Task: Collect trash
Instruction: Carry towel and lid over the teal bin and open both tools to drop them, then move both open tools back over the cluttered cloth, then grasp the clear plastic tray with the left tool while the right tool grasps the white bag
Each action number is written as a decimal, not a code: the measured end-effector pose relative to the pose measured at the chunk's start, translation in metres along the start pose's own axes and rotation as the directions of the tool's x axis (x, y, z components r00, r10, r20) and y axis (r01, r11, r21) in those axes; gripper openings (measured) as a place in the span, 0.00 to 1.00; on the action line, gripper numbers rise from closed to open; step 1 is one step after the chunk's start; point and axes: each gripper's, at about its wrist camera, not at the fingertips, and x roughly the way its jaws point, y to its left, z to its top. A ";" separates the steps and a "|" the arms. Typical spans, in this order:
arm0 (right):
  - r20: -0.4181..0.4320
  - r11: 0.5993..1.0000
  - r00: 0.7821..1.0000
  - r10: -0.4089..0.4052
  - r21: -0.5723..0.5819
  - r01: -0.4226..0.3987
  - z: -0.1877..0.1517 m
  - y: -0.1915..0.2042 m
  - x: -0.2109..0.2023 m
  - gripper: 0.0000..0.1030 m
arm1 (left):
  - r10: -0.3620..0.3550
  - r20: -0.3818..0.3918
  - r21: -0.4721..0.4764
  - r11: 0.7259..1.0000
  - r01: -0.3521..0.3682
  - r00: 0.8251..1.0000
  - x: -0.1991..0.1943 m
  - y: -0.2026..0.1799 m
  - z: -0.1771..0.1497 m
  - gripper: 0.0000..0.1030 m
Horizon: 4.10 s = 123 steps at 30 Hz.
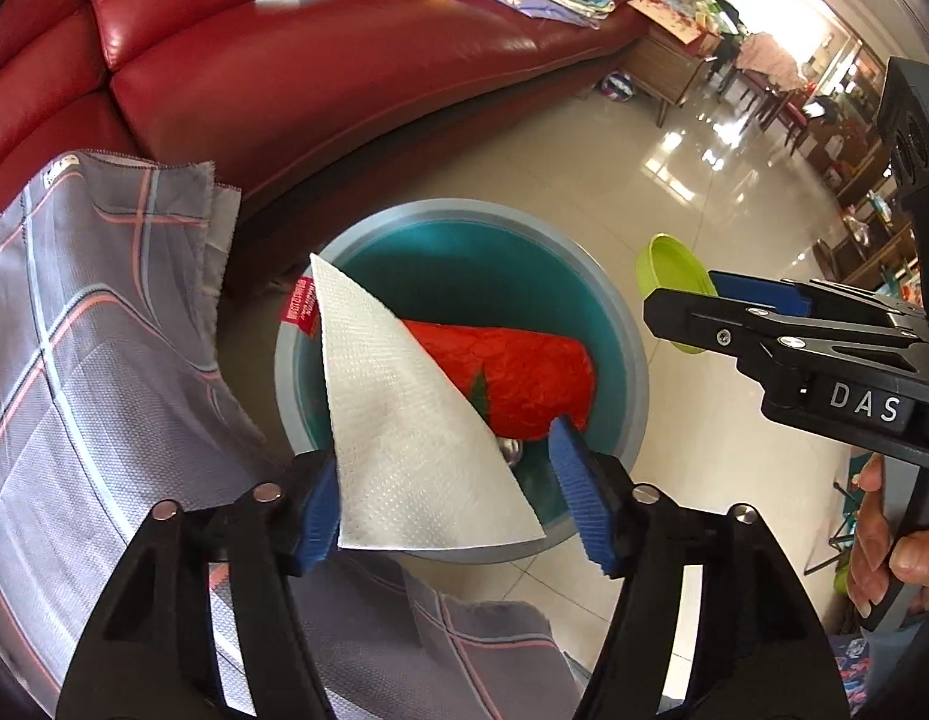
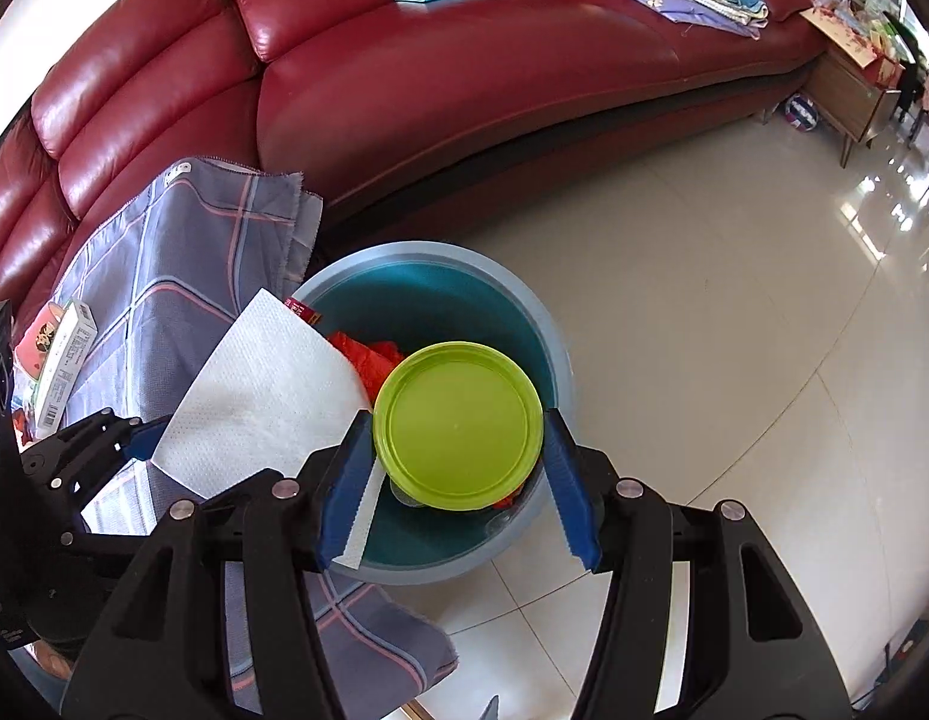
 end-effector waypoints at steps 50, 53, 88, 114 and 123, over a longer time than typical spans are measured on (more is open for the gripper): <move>0.043 0.990 0.999 -0.026 -0.138 0.032 -0.015 0.103 -0.067 0.85 | 0.074 0.195 -0.192 0.981 -0.036 0.978 -0.145 0.076 -0.075 0.96; 0.049 0.987 0.999 -0.023 -0.160 0.030 -0.020 0.119 -0.073 0.86 | 0.089 0.209 -0.212 0.976 -0.044 0.974 -0.159 0.086 -0.086 0.96; -0.232 0.789 0.970 0.078 -0.580 -0.202 -0.118 0.459 0.045 0.88 | 0.337 0.102 -0.717 0.677 -0.166 0.936 -0.258 0.350 -0.321 0.96; -0.231 0.788 0.963 0.138 -0.563 -0.249 -0.102 0.386 0.017 0.14 | 0.362 0.086 -0.846 0.518 -0.123 0.928 -0.225 0.345 -0.235 0.96; -0.230 0.817 0.959 0.168 -0.511 -0.266 -0.094 0.364 0.026 0.14 | 0.378 0.013 -0.816 0.539 -0.208 0.926 -0.201 0.343 -0.240 0.67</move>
